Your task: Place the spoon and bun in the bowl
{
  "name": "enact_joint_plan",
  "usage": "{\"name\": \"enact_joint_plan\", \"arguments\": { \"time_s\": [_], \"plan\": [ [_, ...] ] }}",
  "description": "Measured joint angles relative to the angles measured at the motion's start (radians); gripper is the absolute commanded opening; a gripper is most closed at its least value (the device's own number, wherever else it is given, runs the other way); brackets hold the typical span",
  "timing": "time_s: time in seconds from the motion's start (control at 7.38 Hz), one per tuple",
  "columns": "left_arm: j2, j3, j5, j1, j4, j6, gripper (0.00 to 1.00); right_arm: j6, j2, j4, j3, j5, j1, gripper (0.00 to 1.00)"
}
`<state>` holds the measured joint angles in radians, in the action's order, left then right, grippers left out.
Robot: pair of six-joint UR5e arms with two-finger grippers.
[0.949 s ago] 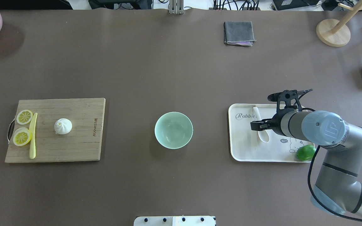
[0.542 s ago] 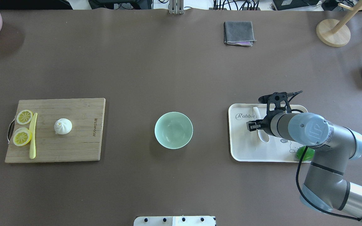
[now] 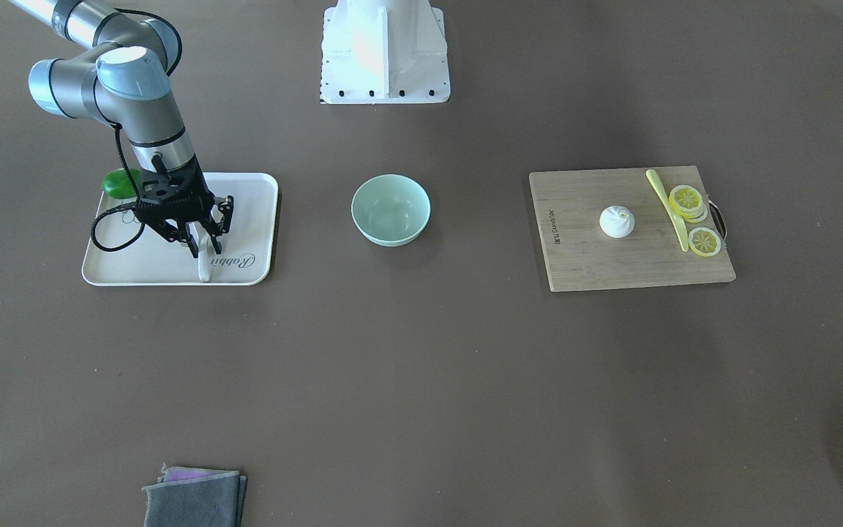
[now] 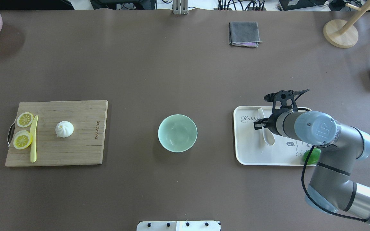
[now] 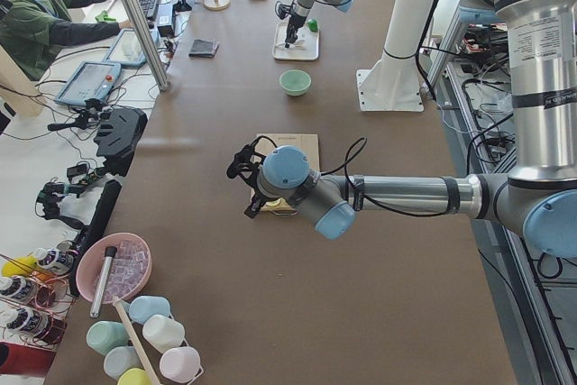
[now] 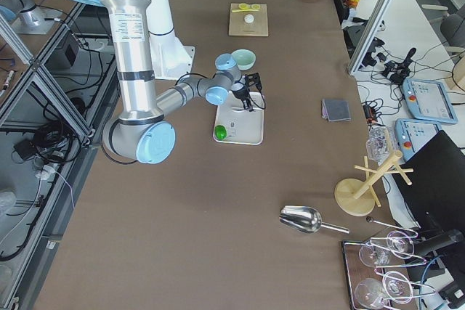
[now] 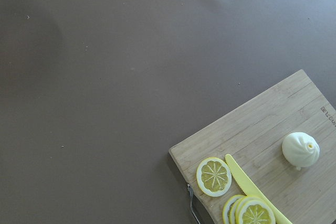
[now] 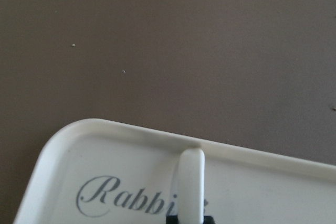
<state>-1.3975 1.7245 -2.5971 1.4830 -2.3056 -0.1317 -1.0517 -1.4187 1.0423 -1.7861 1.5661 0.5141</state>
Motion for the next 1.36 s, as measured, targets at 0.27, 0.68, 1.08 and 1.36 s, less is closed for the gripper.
{"name": "enact_joint_plan", "arguments": {
  "time_s": [0.27, 0.68, 1.08, 1.36],
  "plan": [
    [0.000, 0.000, 0.000, -0.001, 0.000, 0.000, 0.99, -0.105, 0.093, 0.094, -0.001, -0.001, 0.000, 0.00],
    [0.000, 0.000, 0.000, -0.003, 0.000, 0.000, 0.99, -0.488, 0.448, 0.459, 0.050, -0.079, -0.083, 0.00],
    [0.000, 0.000, 0.000, -0.010, 0.000, -0.002, 0.99, -0.681, 0.632, 0.542, 0.157, -0.177, -0.166, 1.00],
    [-0.002, 0.000, 0.000, -0.013, -0.001, -0.012, 0.99, -0.692, 0.637, 0.539, 0.163, -0.233, -0.190, 1.00]
  ]
}}
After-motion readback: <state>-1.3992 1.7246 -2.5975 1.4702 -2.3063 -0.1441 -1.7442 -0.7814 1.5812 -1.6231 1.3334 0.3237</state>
